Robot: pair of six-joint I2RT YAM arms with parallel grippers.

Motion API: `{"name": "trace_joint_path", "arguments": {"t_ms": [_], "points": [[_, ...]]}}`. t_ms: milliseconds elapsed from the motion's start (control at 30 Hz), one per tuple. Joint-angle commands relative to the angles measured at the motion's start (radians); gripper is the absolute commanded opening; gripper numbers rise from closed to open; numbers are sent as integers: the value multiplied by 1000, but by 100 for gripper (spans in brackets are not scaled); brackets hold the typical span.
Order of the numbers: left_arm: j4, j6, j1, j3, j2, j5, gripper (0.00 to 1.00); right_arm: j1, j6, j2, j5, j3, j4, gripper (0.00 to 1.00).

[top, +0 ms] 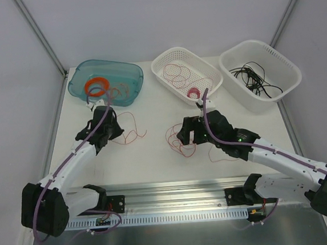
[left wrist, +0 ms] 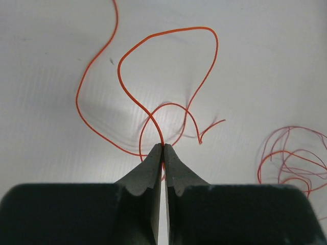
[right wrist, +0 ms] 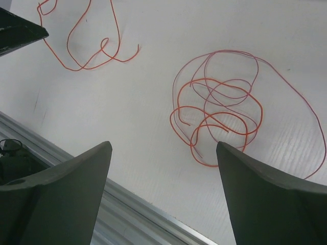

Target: Untangle the cables

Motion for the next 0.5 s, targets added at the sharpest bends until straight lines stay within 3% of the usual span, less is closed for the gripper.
{"name": "trace_joint_path", "arguments": {"t_ms": [0,267,367,467], "points": [[105,-43,44,-52,38,30,3,1,-34,-14,-12,-9,-9,88],[183,-146,121,-130,150,13,0,1,-48,-23,-21,-29,-7,88],[193,-175,124,-141,190,13,6,1,-57,-32,-18,-39,-12,88],[190,-212,127,-159,207,12,18,3,-57,-40,-20,-49,-13,88]]}}
